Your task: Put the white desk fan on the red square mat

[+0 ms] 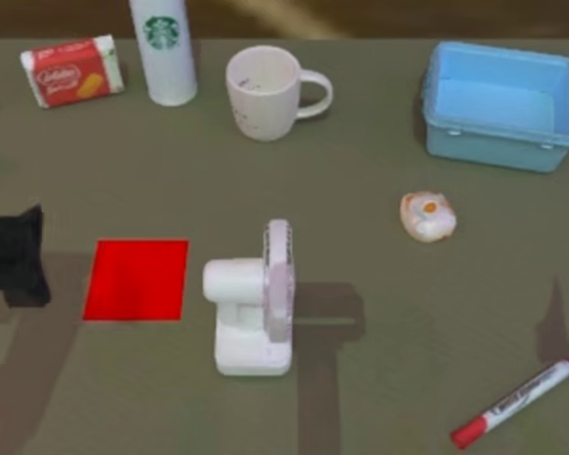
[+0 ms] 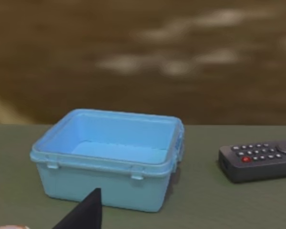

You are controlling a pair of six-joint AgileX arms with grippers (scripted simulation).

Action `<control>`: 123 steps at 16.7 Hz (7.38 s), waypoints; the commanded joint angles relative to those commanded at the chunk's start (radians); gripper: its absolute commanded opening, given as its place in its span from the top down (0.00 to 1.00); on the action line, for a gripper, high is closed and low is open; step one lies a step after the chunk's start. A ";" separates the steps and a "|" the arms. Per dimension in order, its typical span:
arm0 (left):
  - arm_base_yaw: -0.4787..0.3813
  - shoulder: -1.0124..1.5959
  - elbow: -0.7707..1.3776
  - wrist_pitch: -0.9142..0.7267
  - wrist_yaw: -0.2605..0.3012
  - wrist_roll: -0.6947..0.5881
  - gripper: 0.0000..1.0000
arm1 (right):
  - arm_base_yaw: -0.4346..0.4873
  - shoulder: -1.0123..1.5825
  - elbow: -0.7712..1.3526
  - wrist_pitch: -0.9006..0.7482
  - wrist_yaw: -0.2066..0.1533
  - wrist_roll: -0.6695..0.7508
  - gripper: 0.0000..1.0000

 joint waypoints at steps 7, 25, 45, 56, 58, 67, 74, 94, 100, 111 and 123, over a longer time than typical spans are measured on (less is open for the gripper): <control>-0.225 0.623 0.612 -0.452 0.001 -0.229 0.00 | 0.000 0.000 0.000 0.000 0.000 0.000 0.00; -0.533 1.505 1.443 -1.073 -0.001 -0.543 0.00 | 0.000 0.000 0.000 0.000 0.000 0.000 0.00; -0.531 1.494 1.229 -0.870 -0.001 -0.541 0.45 | 0.000 0.000 0.000 0.000 0.000 0.000 0.00; -0.531 1.494 1.229 -0.870 -0.001 -0.541 1.00 | 0.000 0.000 0.000 0.000 0.000 0.000 0.00; -0.531 1.494 1.229 -0.870 -0.001 -0.541 1.00 | 0.000 0.000 0.000 0.000 0.000 0.000 0.00; -0.520 1.496 1.384 -1.009 0.001 -0.546 1.00 | 0.000 0.000 0.000 0.000 0.000 0.000 0.00; -0.518 1.495 1.449 -1.072 0.001 -0.543 1.00 | 0.000 0.000 0.000 0.000 0.000 0.000 0.00; -0.244 1.384 1.273 -1.035 0.004 0.930 1.00 | 0.000 0.000 0.000 0.000 0.000 0.000 0.00; -0.153 1.325 1.192 -1.005 0.004 1.333 1.00 | 0.000 0.000 0.000 0.000 0.000 0.000 0.00; -0.137 1.319 1.117 -0.932 0.004 1.395 1.00 | 0.000 0.000 0.000 0.000 0.000 0.000 0.00; -0.132 1.323 1.052 -0.865 0.004 1.399 0.62 | 0.000 0.000 0.000 0.000 0.000 0.000 0.00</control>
